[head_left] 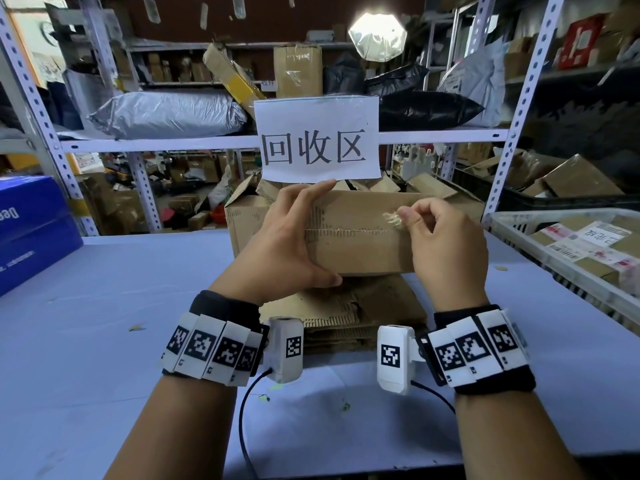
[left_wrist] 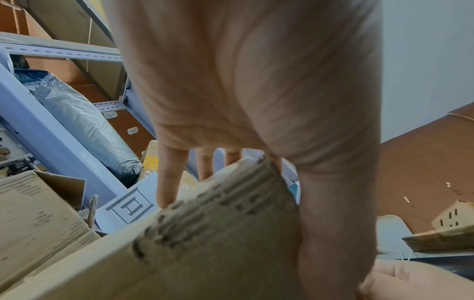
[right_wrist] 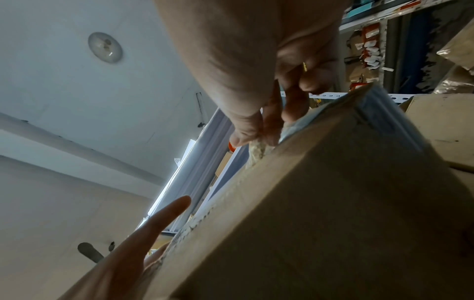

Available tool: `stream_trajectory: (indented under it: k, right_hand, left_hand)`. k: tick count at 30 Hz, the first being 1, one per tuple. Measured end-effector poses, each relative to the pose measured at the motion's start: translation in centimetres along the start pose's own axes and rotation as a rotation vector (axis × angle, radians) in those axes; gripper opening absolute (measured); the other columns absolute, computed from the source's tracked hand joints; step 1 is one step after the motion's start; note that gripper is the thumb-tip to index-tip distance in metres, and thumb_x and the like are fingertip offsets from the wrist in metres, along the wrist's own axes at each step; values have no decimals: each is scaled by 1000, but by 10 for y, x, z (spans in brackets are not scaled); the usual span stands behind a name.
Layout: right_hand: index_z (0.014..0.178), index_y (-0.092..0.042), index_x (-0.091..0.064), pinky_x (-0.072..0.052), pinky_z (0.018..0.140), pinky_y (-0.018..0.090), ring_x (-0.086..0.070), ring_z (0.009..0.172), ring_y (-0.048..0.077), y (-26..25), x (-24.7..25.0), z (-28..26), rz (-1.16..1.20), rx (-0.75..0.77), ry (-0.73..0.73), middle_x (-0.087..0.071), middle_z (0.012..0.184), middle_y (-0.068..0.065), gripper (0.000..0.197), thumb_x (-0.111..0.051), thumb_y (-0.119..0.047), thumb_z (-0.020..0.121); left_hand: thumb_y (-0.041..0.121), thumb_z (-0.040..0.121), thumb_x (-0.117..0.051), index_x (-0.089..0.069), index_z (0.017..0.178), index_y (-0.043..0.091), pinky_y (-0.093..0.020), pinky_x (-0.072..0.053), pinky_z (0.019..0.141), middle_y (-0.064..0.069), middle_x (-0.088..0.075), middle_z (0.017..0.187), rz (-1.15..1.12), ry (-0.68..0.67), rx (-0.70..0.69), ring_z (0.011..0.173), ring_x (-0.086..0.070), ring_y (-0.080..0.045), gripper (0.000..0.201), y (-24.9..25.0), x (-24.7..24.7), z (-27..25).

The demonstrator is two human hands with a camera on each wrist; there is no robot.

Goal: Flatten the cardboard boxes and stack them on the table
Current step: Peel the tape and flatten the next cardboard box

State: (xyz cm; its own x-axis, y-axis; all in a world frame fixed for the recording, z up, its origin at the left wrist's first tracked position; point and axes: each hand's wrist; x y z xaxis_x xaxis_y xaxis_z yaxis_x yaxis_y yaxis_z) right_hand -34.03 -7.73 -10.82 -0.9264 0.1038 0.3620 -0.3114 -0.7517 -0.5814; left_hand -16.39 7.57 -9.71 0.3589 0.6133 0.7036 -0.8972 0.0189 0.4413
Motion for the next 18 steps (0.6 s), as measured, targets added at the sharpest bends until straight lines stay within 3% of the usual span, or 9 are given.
stream_trajectory:
  k: [3,6,8,11,14,18]
  right_hand:
    - [93,-23,-63,-32,54,28,-57,76,18,-3,-3,-3,-34,-8,-4,-64,84,-6,33,-47,-51,101]
    - [89,-26,-53,-28,54,24,-53,80,17,-10,-5,-5,-41,-9,-18,-57,85,-8,47,-34,-69,95]
    - [94,-24,-50,-33,62,28,-49,88,15,-13,-9,-7,-79,4,-31,-54,94,-7,51,-45,-74,87]
    - [99,-20,-49,-34,68,28,-45,93,15,-13,-14,-11,-163,-1,-15,-43,104,-5,50,-69,-61,80]
    - [93,-19,-58,-34,67,27,-53,96,21,-10,-13,-10,-159,-8,48,-43,105,-3,35,-74,-49,84]
    - [92,-21,-65,-35,67,28,-57,95,22,-9,-12,-9,-141,-17,70,-54,100,-4,27,-72,-47,86]
  left_hand:
    - [46,48,-93,-22,150,57,-43,-44,109,21,-27,142,-10,6,3,137,-35,-12,125,-1,0,0]
    - [49,46,-90,-22,150,57,-45,-44,110,20,-27,142,-19,14,8,137,-36,-13,124,0,0,0]
    - [50,45,-89,-22,150,58,-45,-45,110,20,-28,141,-21,23,8,137,-37,-14,124,0,-1,0]
    - [48,46,-91,-22,149,60,-45,-47,108,19,-27,142,-15,22,11,136,-37,-14,124,0,-2,-1]
    - [43,48,-94,-22,148,61,-46,-48,106,19,-27,143,-12,17,18,135,-37,-12,125,0,-1,-2]
    - [42,49,-94,-22,149,60,-50,-48,107,19,-27,144,-11,14,24,136,-37,-13,125,2,-2,-2]
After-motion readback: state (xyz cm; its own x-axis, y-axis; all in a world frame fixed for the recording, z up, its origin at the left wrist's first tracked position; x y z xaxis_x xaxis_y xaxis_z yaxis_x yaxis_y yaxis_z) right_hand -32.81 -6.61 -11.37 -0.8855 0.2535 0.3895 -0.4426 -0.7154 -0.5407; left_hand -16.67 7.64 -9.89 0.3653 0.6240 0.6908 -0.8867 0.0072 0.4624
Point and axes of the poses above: each hand's wrist, its own z-axis towards the middle knuckle, its own x-axis out of the back of the hand, y = z × x
